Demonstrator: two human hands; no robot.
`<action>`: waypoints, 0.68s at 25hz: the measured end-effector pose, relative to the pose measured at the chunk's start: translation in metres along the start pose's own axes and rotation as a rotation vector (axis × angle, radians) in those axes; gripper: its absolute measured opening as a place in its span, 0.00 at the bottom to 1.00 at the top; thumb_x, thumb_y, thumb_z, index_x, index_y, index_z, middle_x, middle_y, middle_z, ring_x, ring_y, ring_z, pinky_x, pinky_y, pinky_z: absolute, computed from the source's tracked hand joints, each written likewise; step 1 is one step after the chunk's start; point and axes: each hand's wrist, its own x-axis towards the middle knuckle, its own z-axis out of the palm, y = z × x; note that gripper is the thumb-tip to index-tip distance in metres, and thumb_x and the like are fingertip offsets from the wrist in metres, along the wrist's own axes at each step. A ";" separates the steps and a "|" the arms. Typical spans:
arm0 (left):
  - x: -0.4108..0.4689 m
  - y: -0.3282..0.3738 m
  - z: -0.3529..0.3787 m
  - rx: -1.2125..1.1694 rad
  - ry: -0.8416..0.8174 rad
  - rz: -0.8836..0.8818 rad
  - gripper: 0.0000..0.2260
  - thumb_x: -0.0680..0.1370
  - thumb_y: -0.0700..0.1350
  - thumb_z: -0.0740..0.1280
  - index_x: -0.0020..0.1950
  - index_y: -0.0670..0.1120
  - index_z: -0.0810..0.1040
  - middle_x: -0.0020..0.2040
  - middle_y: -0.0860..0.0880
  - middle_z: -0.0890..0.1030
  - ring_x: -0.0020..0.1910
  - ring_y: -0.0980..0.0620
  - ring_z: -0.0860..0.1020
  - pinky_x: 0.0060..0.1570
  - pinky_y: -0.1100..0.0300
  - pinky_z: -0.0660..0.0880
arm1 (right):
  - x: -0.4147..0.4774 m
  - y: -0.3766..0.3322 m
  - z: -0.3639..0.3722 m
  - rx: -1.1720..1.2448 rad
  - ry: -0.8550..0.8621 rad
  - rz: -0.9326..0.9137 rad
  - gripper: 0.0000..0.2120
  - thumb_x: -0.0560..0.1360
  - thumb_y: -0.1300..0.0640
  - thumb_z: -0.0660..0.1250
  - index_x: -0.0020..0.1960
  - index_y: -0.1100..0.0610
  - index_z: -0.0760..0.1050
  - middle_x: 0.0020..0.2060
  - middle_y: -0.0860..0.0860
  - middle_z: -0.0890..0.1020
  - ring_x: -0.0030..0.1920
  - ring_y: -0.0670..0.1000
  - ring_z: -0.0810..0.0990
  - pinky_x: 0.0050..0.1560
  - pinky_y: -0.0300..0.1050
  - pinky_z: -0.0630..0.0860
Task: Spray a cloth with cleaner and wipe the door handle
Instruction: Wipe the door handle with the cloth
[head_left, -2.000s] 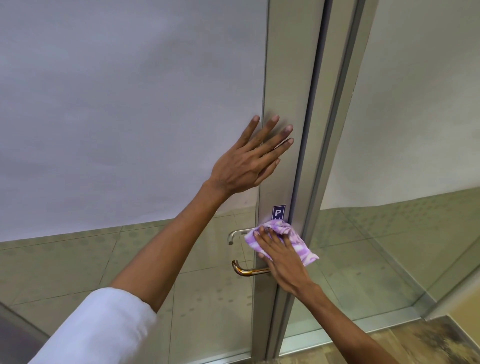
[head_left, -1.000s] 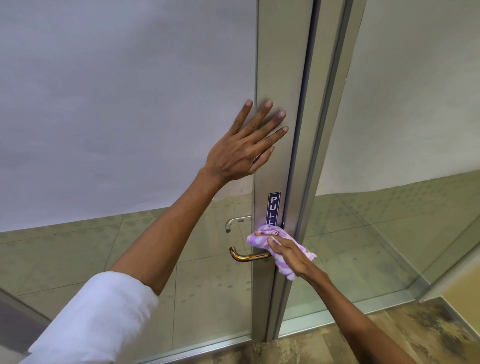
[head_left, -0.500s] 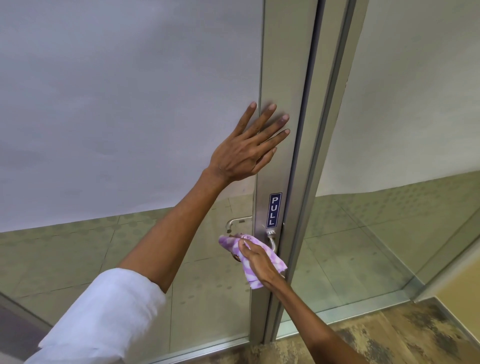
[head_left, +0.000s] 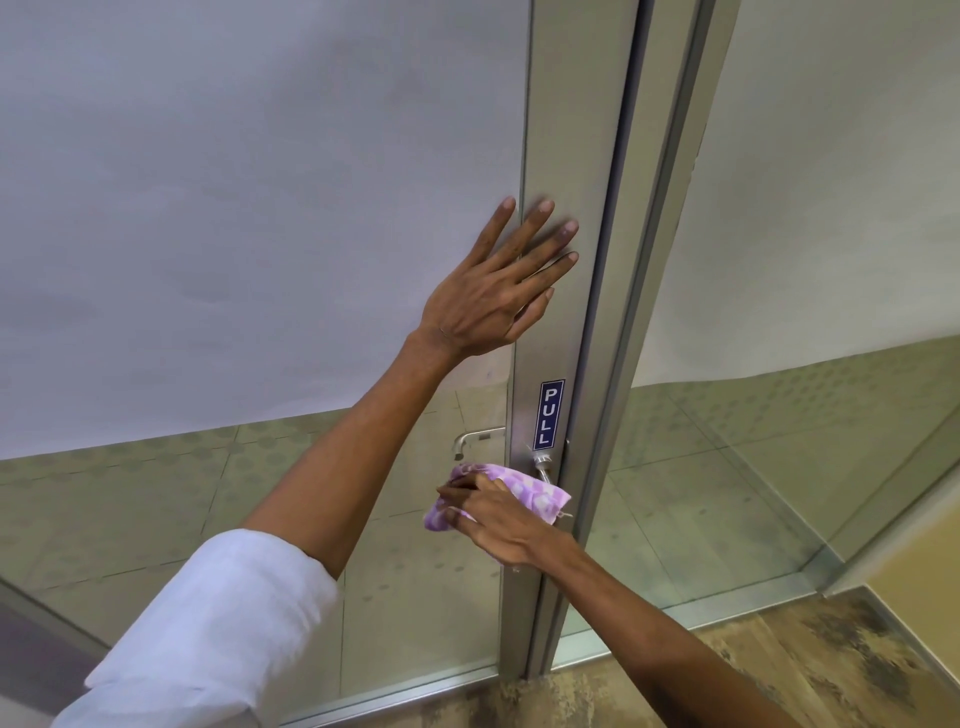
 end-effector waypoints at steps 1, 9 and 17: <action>0.000 0.001 -0.001 0.015 0.006 0.007 0.22 0.86 0.49 0.54 0.80 0.46 0.65 0.79 0.43 0.66 0.78 0.37 0.64 0.76 0.35 0.58 | 0.002 0.001 0.001 -0.069 -0.012 -0.047 0.18 0.82 0.47 0.53 0.58 0.51 0.79 0.65 0.49 0.79 0.70 0.49 0.68 0.75 0.51 0.61; 0.001 -0.002 0.000 0.016 0.013 -0.004 0.22 0.86 0.48 0.55 0.79 0.45 0.65 0.79 0.42 0.67 0.78 0.37 0.64 0.76 0.36 0.57 | -0.003 0.010 -0.001 -0.253 -0.081 -0.213 0.16 0.81 0.50 0.53 0.47 0.42 0.79 0.48 0.40 0.81 0.64 0.40 0.70 0.78 0.55 0.38; 0.000 -0.002 0.004 0.047 0.026 -0.014 0.22 0.86 0.49 0.54 0.80 0.46 0.63 0.79 0.42 0.65 0.78 0.36 0.61 0.78 0.39 0.49 | -0.017 0.033 -0.029 -0.299 -0.327 -0.421 0.15 0.83 0.53 0.53 0.50 0.50 0.79 0.50 0.46 0.82 0.60 0.46 0.75 0.78 0.60 0.39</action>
